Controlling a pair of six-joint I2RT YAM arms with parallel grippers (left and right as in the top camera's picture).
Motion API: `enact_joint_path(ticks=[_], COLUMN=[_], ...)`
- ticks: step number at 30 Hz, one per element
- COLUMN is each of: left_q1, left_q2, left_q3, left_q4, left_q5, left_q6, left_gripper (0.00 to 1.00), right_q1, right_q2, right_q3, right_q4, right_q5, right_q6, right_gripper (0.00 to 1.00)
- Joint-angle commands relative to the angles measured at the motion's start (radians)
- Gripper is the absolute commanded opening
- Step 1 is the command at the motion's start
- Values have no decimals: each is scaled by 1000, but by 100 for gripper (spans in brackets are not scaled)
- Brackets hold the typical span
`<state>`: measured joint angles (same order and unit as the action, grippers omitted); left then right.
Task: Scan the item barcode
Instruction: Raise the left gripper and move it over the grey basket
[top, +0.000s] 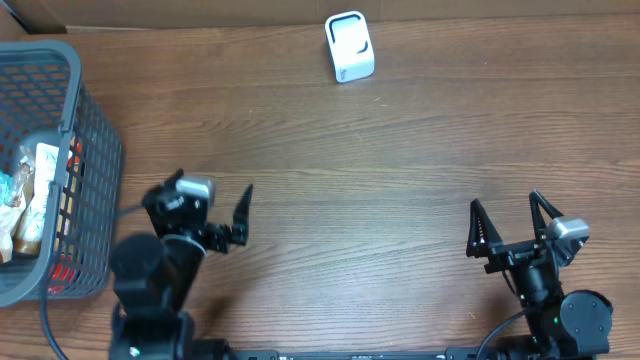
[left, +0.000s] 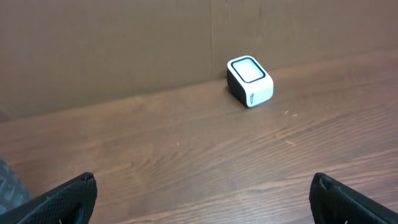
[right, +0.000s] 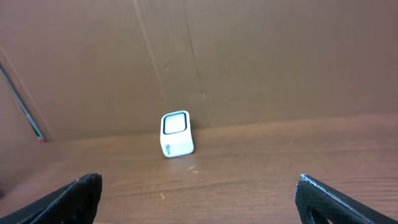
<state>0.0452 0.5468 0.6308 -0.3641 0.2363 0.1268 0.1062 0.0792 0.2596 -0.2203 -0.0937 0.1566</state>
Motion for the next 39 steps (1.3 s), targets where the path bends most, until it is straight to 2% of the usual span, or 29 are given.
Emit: enact_joint_path(ticks=[1,5,12,16,20,34,39], left_q1=[-6,-6,-5,-5,-5,-5,-5], left_q2=[119,289,661,835,874,871,871], left_q3=[223,542,1247,1600,1684,1683,1683], left_q4=[-103,-336,-851,-1045,-1082,-1071,-1067], left_q5=[16,15,16,15,-29,-31,-57], left_q6=[26,64,124,124,132,128,102], left_gripper=[100,100,100,100,100,99,99], right_q1=[5,5,5,5,5,5,5], right_q2=[58,132,313,433,508,737,727], right_q3=[37,39,118,125,125,125,129], right_q4=[-21,-18,-21,5,17,21,51], right_q5=[-5,-16,-42,2,14,13,-36], right_q6=[-2,-1,-9,-9,-9,0,2], right_gripper=[100,100,100,100,100,100,100])
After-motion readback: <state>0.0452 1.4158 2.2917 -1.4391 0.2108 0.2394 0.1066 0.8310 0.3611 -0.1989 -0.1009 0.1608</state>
